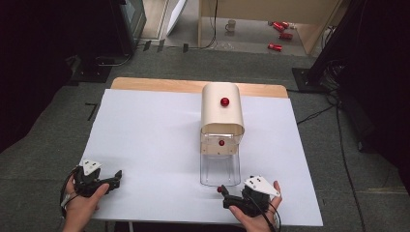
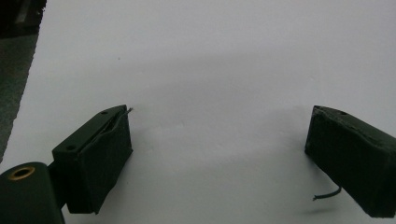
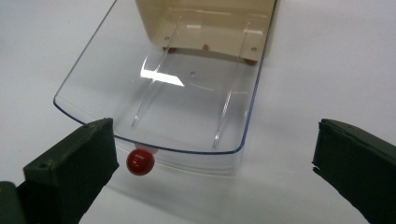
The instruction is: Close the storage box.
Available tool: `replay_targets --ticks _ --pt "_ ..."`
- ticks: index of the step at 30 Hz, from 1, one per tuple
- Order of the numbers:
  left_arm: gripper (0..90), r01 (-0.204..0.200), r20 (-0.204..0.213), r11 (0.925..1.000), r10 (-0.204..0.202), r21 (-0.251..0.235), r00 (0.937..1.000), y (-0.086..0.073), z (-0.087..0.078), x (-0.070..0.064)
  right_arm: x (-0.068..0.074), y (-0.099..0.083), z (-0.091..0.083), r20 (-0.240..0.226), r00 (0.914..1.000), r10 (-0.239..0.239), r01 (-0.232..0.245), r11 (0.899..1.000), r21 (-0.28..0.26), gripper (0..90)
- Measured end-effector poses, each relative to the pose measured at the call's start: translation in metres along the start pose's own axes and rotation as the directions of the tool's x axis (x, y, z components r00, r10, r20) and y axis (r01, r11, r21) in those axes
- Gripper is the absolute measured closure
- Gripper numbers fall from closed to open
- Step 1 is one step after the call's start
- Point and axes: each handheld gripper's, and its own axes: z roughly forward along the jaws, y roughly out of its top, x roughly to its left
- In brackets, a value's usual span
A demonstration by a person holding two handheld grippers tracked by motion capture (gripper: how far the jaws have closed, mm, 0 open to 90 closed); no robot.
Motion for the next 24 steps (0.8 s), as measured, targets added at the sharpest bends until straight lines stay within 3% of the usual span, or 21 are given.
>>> replay_targets --ticks 5,11,12,16,22,24 --pt "7.0 0.000 0.000 1.0000 0.000 0.000 1.0000 0.000 0.000 0.000 0.003 -0.006 0.007 -0.008 0.9999 -0.009 0.010 1.000 0.030 0.0" --pt "7.0 0.000 0.000 1.0000 0.000 -0.001 1.0000 0.000 0.000 0.000 0.008 -0.014 0.015 0.028 0.9996 -0.006 0.003 0.997 0.071 0.8" --pt "7.0 0.000 0.000 1.0000 0.000 -0.001 1.0000 0.000 0.000 0.000 0.009 -0.017 0.016 0.048 0.9988 -0.006 0.003 0.997 0.078 3.0" --pt "7.1 0.000 0.000 1.0000 0.000 0.000 1.0000 0.000 0.000 0.000 0.010 -0.019 0.018 0.027 0.9996 -0.001 -0.001 0.996 0.087 7.4" --pt "7.0 0.000 0.000 1.0000 0.000 0.000 1.0000 0.000 0.000 0.000 0.016 -0.025 0.023 0.033 0.9994 -0.009 0.006 0.994 0.113 18.9" --pt "7.0 0.000 0.000 1.0000 0.000 0.000 1.0000 0.000 0.000 0.000 0.016 -0.025 0.023 0.034 0.9994 -0.007 0.003 0.994 0.112 19.0"
